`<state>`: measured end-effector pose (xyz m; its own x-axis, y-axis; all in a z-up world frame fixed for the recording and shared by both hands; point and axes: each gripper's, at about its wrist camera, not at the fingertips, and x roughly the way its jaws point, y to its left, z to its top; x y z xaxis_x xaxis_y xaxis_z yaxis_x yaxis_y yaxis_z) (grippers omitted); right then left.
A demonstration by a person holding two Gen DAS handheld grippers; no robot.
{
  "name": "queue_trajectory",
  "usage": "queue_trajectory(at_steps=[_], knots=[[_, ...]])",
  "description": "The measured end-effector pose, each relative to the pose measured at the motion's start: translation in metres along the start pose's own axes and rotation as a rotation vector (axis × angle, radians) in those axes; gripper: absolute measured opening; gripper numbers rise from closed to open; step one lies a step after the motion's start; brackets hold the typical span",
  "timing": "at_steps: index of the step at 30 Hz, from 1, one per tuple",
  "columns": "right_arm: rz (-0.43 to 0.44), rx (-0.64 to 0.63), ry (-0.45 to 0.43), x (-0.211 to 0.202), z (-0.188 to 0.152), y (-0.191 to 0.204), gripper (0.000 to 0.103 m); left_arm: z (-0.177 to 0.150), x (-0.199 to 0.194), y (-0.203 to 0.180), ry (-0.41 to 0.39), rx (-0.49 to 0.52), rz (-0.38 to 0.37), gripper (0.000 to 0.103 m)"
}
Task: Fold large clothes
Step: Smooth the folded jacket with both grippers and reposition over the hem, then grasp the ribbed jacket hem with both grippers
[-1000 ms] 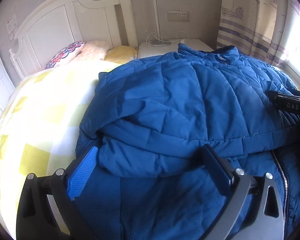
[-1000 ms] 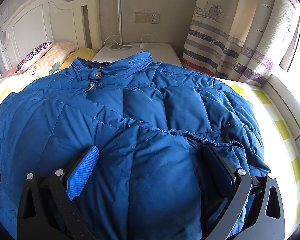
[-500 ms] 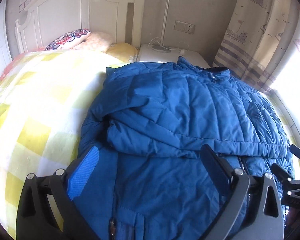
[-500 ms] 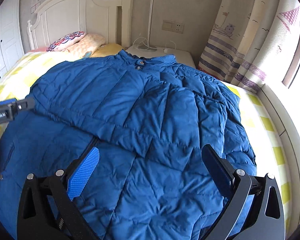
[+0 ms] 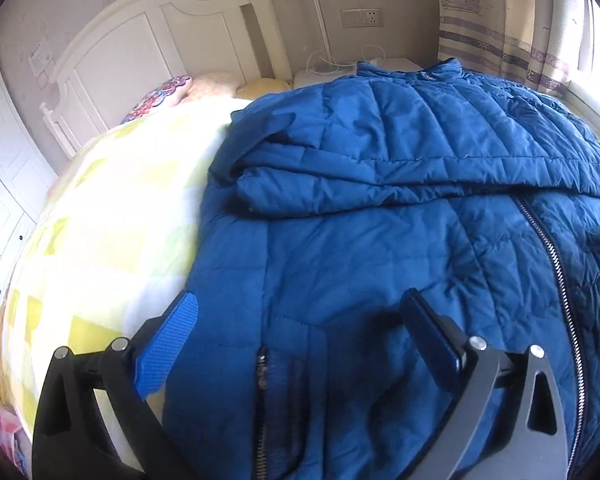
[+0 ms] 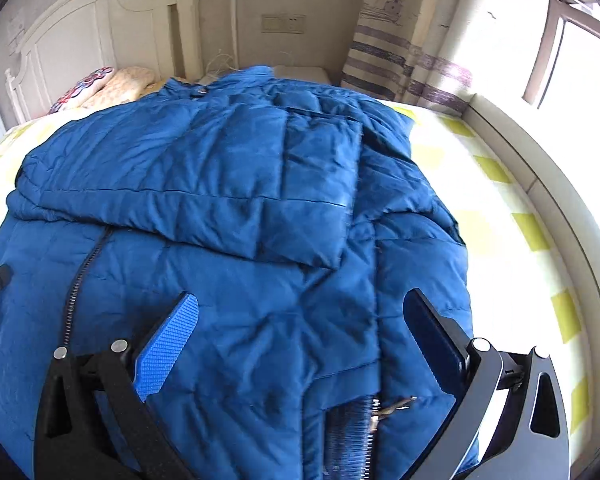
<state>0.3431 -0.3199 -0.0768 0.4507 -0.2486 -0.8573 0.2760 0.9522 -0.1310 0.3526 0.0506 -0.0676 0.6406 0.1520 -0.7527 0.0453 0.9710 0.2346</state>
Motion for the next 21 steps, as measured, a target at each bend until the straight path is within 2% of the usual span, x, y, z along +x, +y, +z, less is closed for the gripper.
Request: queue_trajectory(at_steps=[1,2,3,6,7,9,12,16,19,21], knots=[[0.044,0.023,0.02,0.007,-0.003,-0.01,0.099,-0.007,0.006,0.006,0.023,-0.011,0.008,0.101],[0.09,0.057,0.017,0.008,-0.004,-0.018,0.099,-0.012,0.013,0.012,0.047,-0.04,-0.027,0.101],[0.089,0.067,0.013,0.007,-0.005,-0.02,0.099,-0.013,0.015,0.023,0.053,-0.089,-0.073,0.101],[0.024,0.043,-0.013,-0.006,-0.01,-0.014,0.098,-0.014,0.019,0.032,0.073,-0.136,-0.098,0.101],[0.02,0.043,-0.033,-0.015,-0.015,-0.012,0.098,-0.013,0.018,0.032,0.069,-0.132,-0.091,0.101],[0.088,0.027,-0.085,-0.039,-0.024,-0.004,0.098,-0.015,0.012,0.028,0.054,-0.11,-0.056,0.101],[0.149,-0.095,-0.126,-0.07,-0.045,0.019,0.098,-0.022,-0.013,0.021,-0.007,-0.094,0.01,0.1],[0.219,-0.208,-0.104,-0.086,-0.078,0.046,0.098,-0.035,-0.057,0.004,-0.07,-0.062,-0.116,0.1],[0.193,-0.245,-0.047,-0.069,-0.1,0.059,0.098,-0.054,-0.068,-0.023,-0.065,0.028,-0.124,0.101],[0.204,-0.22,-0.092,-0.071,-0.109,0.056,0.099,-0.069,-0.059,-0.038,-0.037,0.081,-0.084,0.101]])
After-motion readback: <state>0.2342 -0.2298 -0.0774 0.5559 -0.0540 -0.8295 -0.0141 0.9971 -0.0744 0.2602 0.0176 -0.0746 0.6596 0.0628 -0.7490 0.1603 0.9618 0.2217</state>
